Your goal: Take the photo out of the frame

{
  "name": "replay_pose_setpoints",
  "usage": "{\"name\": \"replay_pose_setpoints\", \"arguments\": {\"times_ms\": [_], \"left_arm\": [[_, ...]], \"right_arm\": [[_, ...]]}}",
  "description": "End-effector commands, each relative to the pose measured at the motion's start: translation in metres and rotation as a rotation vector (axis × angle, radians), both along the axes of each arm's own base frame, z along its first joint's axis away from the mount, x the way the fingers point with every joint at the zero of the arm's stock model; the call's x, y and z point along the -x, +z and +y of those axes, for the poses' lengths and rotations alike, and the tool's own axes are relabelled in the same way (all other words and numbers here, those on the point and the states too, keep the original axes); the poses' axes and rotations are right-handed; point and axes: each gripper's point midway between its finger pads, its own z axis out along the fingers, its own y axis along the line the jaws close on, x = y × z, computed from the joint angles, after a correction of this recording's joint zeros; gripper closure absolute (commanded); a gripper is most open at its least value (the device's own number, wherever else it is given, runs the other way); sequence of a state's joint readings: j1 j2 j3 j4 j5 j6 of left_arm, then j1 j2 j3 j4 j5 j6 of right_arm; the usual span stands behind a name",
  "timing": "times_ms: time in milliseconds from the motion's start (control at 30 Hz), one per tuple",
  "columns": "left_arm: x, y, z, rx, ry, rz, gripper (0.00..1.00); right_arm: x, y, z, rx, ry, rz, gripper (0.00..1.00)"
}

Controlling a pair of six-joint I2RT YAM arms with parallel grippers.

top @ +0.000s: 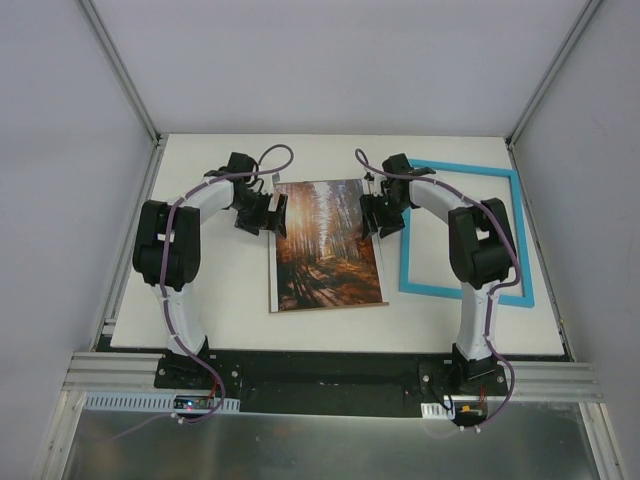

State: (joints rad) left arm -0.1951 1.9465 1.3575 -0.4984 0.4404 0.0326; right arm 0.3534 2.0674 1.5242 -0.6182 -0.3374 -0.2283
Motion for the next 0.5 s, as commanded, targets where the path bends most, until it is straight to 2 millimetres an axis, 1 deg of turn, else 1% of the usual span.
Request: {"name": "replay_pose_setpoints", "arguments": {"times_ms": [0,167,300,467], "left_arm": [[0.012,-0.009,-0.012,0.024,-0.015,0.051,0.03],[0.015,-0.013,-0.015,0.044,-0.019,0.074,0.03],[0.017,-0.012,-0.018,0.063,-0.023,0.083,0.03],[0.018,-0.011,-0.018,0.070,-0.026,0.082,0.03]], "right_arm": [[0.007,0.015,0.015,-0.019,0.031,-0.003,0.40],[0.008,0.022,0.021,-0.047,0.040,-0.012,0.40],[0.007,0.030,0.026,-0.079,0.037,-0.020,0.39],[0.008,0.051,0.032,-0.133,0.040,-0.049,0.40]]}}
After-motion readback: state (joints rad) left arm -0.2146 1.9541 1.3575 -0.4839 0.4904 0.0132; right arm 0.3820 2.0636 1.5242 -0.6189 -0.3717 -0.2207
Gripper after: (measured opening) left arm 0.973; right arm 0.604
